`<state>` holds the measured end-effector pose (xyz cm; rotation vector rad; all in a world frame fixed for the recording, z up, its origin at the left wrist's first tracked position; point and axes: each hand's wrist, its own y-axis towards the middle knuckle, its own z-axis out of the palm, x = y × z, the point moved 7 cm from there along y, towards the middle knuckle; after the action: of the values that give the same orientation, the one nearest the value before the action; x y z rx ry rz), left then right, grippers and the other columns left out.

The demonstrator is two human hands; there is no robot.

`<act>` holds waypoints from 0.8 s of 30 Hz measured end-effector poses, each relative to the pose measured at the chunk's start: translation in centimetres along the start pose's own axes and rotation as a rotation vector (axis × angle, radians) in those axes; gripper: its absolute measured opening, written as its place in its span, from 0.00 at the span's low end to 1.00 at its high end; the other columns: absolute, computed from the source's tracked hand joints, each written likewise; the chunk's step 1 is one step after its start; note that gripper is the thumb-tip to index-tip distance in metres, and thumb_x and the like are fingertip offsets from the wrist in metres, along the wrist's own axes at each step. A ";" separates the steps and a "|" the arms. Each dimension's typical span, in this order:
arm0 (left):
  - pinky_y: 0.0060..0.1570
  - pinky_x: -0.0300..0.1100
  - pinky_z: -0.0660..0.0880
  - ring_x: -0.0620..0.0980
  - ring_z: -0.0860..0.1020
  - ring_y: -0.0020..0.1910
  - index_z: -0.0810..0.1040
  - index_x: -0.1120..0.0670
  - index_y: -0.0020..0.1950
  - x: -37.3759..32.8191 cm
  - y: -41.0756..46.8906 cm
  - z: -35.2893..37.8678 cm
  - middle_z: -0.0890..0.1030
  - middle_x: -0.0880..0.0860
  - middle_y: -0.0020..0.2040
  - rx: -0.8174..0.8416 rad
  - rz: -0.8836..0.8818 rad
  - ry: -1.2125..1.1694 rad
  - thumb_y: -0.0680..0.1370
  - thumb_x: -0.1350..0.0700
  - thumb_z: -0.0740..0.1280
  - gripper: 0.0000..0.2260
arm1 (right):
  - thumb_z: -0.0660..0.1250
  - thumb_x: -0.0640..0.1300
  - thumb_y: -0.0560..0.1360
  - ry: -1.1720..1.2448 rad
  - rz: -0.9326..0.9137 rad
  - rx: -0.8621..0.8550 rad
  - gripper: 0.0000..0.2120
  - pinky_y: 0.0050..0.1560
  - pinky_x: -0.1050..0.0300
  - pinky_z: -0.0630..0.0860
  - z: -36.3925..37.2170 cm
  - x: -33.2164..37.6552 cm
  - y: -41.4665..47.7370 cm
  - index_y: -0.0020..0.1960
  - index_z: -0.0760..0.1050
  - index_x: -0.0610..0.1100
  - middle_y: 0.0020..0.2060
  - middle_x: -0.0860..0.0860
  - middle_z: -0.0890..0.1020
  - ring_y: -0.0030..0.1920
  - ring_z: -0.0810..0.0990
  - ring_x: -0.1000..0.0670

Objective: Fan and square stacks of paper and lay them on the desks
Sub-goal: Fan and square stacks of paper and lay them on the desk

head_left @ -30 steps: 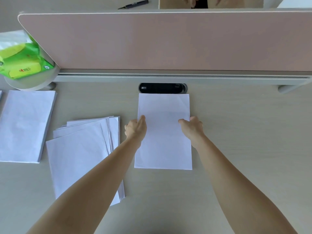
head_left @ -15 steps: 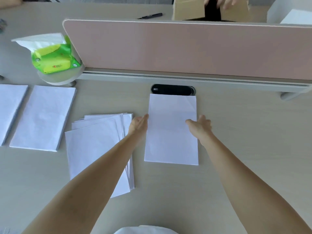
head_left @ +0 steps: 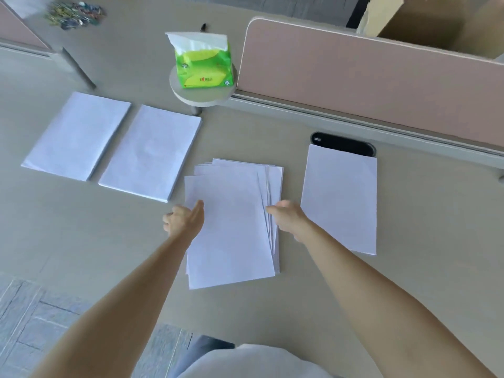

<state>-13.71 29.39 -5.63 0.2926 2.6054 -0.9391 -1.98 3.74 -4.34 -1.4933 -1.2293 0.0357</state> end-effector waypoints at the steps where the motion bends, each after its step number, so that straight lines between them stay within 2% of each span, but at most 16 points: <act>1: 0.64 0.50 0.68 0.63 0.68 0.67 0.71 0.59 0.69 1.2 0.5 -0.2 0.70 0.64 0.68 0.032 -0.034 -0.023 0.77 0.39 0.62 0.29 | 0.64 0.46 0.74 -0.016 0.021 -0.024 0.14 0.35 0.56 0.60 1.0 0.0 0.0 0.35 0.60 0.46 0.31 0.49 0.64 0.33 0.63 0.48; 4: 0.50 0.47 0.73 0.59 0.76 0.53 0.76 0.63 0.60 3.0 1.7 0.1 0.77 0.59 0.54 0.206 -0.012 -0.172 0.76 0.43 0.66 0.24 | 0.62 0.44 0.73 -0.014 0.106 -0.102 0.15 0.32 0.56 0.56 2.8 -0.3 -0.2 0.34 0.58 0.46 0.29 0.50 0.61 0.30 0.59 0.49; 7: 0.40 0.43 0.72 0.57 0.78 0.46 0.78 0.63 0.57 2.5 1.7 0.5 0.79 0.56 0.49 0.316 0.025 -0.274 0.74 0.45 0.69 0.23 | 0.64 0.46 0.73 0.039 0.165 -0.143 0.13 0.34 0.56 0.61 4.3 -0.4 -0.7 0.35 0.62 0.45 0.30 0.50 0.63 0.30 0.62 0.48; 9: 0.35 0.42 0.70 0.55 0.78 0.41 0.79 0.63 0.55 1.7 1.3 0.4 0.78 0.55 0.45 0.352 0.046 -0.304 0.74 0.46 0.69 0.21 | 0.66 0.51 0.72 0.088 0.194 -0.128 0.13 0.42 0.54 0.70 5.2 -0.8 -0.8 0.46 0.71 0.42 0.36 0.49 0.71 0.36 0.72 0.47; 11: 0.34 0.41 0.70 0.55 0.77 0.40 0.79 0.62 0.53 0.8 1.0 0.4 0.79 0.56 0.44 0.380 0.065 -0.292 0.73 0.46 0.69 0.20 | 0.67 0.52 0.73 0.122 0.205 -0.130 0.18 0.48 0.53 0.72 5.7 -1.1 -1.0 0.56 0.71 0.41 0.44 0.48 0.75 0.45 0.75 0.45; 12: 0.34 0.41 0.69 0.55 0.76 0.38 0.79 0.62 0.50 0.4 1.1 0.6 0.78 0.56 0.43 0.392 0.078 -0.279 0.73 0.46 0.69 0.19 | 0.66 0.50 0.75 0.124 0.189 -0.146 0.14 0.47 0.54 0.71 5.7 -1.0 -1.1 0.55 0.70 0.42 0.45 0.48 0.74 0.45 0.74 0.46; 14: 0.34 0.40 0.68 0.54 0.73 0.35 0.76 0.59 0.42 -0.3 0.8 0.7 0.75 0.54 0.39 0.411 0.093 -0.231 0.73 0.48 0.68 0.14 | 0.62 0.42 0.76 0.113 0.166 -0.217 0.03 0.38 0.58 0.67 5.1 -1.0 -1.1 0.45 0.68 0.44 0.40 0.49 0.71 0.39 0.71 0.48; 16: 0.38 0.42 0.71 0.55 0.77 0.40 0.78 0.59 0.45 -0.6 0.5 1.2 0.76 0.54 0.40 0.431 0.099 -0.165 0.71 0.46 0.66 0.16 | 0.58 0.38 0.75 0.063 0.163 -0.338 0.10 0.31 0.60 0.61 3.8 -1.3 -1.0 0.37 0.64 0.47 0.39 0.49 0.71 0.37 0.68 0.47; 18: 0.43 0.44 0.72 0.59 0.78 0.52 0.79 0.59 0.53 -0.6 0.4 1.6 0.78 0.56 0.51 0.394 0.105 -0.065 0.67 0.43 0.63 0.23 | 0.57 0.37 0.75 0.014 0.165 -0.405 0.11 0.29 0.60 0.60 2.9 -1.6 -0.6 0.35 0.62 0.47 0.43 0.48 0.72 0.42 0.69 0.45; 19: 0.42 0.44 0.71 0.59 0.78 0.54 0.78 0.59 0.54 -0.7 0.4 1.9 0.77 0.58 0.56 0.377 0.110 -0.042 0.68 0.43 0.63 0.24 | 0.56 0.36 0.75 0.021 0.160 -0.403 0.10 0.29 0.60 0.60 2.9 -1.5 -0.4 0.37 0.64 0.47 0.43 0.49 0.72 0.44 0.69 0.44; 21: 0.35 0.39 0.68 0.55 0.77 0.45 0.76 0.60 0.51 -1.0 -0.2 2.4 0.76 0.60 0.60 0.380 0.132 -0.039 0.72 0.46 0.63 0.18 | 0.56 0.37 0.76 0.033 0.154 -0.393 0.06 0.32 0.60 0.64 3.2 -1.1 -0.1 0.49 0.71 0.43 0.48 0.49 0.73 0.47 0.71 0.44; 22: 0.32 0.39 0.66 0.52 0.74 0.39 0.74 0.59 0.49 -1.2 -0.5 2.7 0.76 0.60 0.58 0.386 0.155 -0.031 0.74 0.48 0.64 0.15 | 0.57 0.38 0.77 0.036 0.159 -0.395 0.12 0.36 0.59 0.67 3.4 -0.9 0.0 0.58 0.72 0.40 0.51 0.47 0.73 0.49 0.73 0.43; 23: 0.30 0.39 0.65 0.50 0.72 0.36 0.73 0.59 0.49 -1.3 -0.8 2.9 0.77 0.59 0.55 0.386 0.165 -0.025 0.75 0.49 0.64 0.13 | 0.58 0.38 0.77 0.044 0.170 -0.396 0.15 0.39 0.59 0.68 3.6 -0.7 -0.1 0.63 0.71 0.38 0.52 0.46 0.73 0.48 0.75 0.44; 24: 0.30 0.39 0.66 0.49 0.72 0.34 0.72 0.59 0.50 -1.5 -1.2 3.0 0.77 0.58 0.52 0.379 0.178 -0.019 0.76 0.50 0.64 0.12 | 0.59 0.38 0.77 0.046 0.164 -0.397 0.14 0.38 0.59 0.68 3.7 -0.6 0.0 0.61 0.70 0.37 0.50 0.46 0.73 0.43 0.74 0.46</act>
<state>-11.93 26.47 -6.51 0.5975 2.3226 -1.3559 -4.52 5.99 -6.01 -1.9258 -1.1164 -0.1404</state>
